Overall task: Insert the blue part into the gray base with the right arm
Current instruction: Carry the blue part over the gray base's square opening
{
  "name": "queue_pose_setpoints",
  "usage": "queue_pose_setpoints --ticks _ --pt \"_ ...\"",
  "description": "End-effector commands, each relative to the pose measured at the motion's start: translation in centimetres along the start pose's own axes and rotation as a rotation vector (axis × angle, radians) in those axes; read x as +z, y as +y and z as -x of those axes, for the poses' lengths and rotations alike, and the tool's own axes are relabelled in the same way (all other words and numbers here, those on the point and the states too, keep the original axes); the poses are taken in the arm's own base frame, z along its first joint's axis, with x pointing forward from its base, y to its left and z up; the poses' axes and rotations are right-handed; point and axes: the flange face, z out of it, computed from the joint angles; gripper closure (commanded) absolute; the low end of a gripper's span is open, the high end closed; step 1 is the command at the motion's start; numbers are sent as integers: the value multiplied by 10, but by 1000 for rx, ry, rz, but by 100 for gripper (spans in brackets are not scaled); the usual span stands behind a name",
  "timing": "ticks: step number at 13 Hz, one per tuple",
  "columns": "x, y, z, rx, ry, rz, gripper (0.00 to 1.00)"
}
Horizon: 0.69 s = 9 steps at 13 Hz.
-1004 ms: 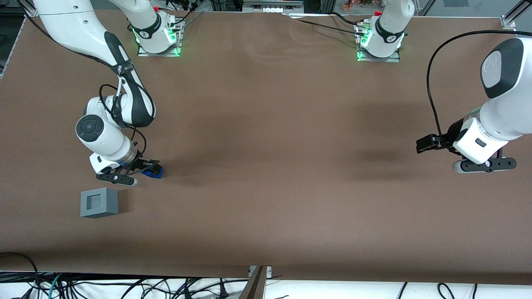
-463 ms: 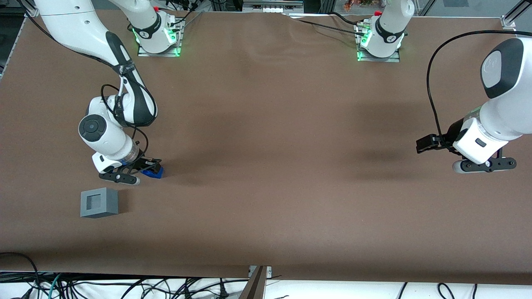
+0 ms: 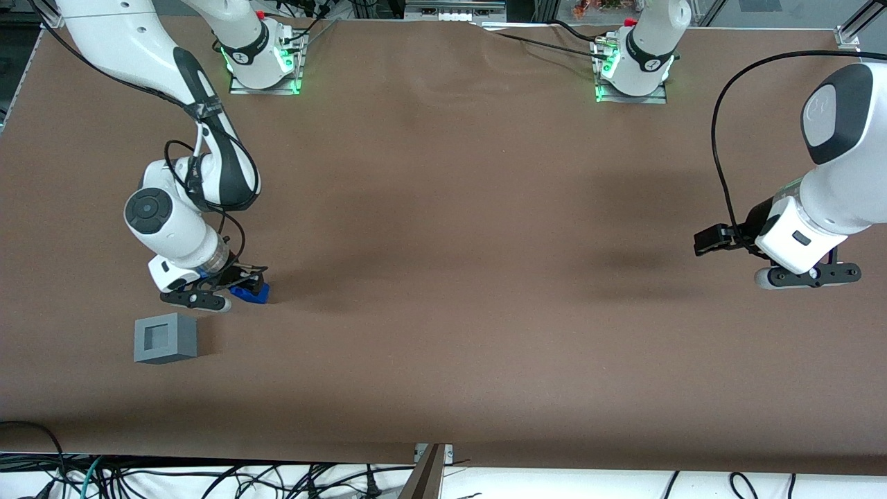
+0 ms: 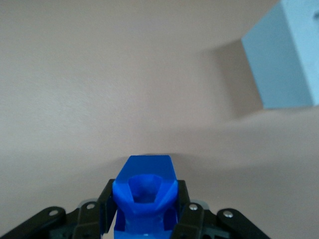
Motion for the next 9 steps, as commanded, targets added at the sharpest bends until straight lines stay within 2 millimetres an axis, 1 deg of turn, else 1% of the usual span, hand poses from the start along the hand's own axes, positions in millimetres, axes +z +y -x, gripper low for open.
queue_pose_setpoints --ticks 1,2,3,5,6,7,9 --pt "-68 34 -42 -83 -38 13 68" --pt "-82 51 -52 -126 -45 14 68" --pt "-92 73 -61 -165 -38 16 68" --pt "-100 106 -79 -228 -2 20 68" --pt "-98 116 -89 -237 11 24 68" --pt "-94 121 -96 -244 21 26 68" --pt "-86 120 -108 -269 37 -5 68"
